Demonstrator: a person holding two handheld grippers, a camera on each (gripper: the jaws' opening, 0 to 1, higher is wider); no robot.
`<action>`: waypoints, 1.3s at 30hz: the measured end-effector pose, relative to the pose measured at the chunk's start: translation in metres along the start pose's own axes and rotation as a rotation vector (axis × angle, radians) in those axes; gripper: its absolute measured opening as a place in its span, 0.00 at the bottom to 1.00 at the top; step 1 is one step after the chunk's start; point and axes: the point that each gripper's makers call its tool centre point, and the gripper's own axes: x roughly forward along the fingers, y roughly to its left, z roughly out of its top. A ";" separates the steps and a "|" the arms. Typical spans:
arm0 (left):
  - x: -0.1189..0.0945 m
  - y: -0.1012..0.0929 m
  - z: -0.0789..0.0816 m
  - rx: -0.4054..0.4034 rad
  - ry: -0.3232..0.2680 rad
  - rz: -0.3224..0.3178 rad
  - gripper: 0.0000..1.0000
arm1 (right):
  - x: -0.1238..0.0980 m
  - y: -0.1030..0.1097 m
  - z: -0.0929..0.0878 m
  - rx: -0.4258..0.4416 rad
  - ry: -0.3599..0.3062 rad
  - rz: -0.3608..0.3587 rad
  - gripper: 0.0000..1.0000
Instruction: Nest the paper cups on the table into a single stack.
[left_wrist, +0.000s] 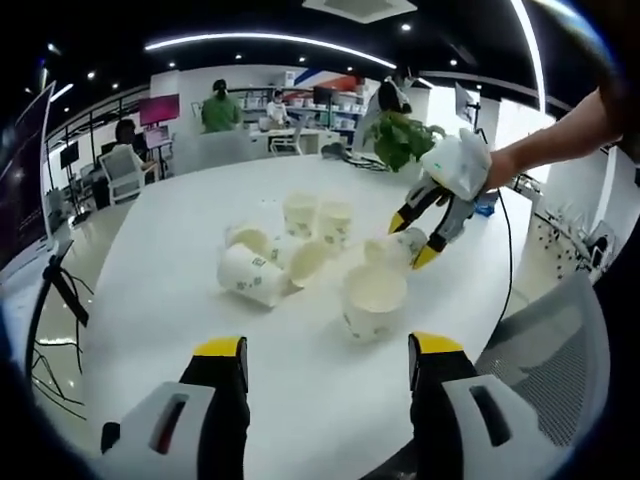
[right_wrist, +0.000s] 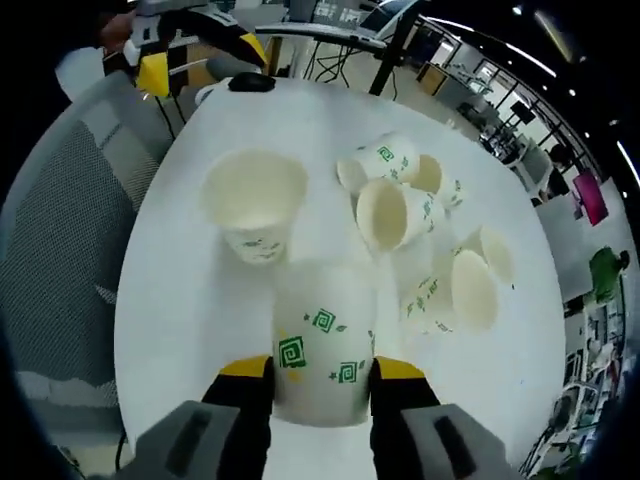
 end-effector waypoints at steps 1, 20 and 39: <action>0.001 0.001 0.001 0.003 -0.001 -0.001 0.63 | -0.003 -0.002 -0.001 0.016 -0.008 -0.014 0.36; 0.012 -0.004 0.020 0.044 -0.002 -0.044 0.62 | -0.026 -0.012 -0.020 0.204 -0.074 -0.152 0.36; 0.022 -0.013 0.040 0.105 0.005 -0.093 0.61 | -0.047 -0.012 0.024 0.294 -0.255 -0.214 0.36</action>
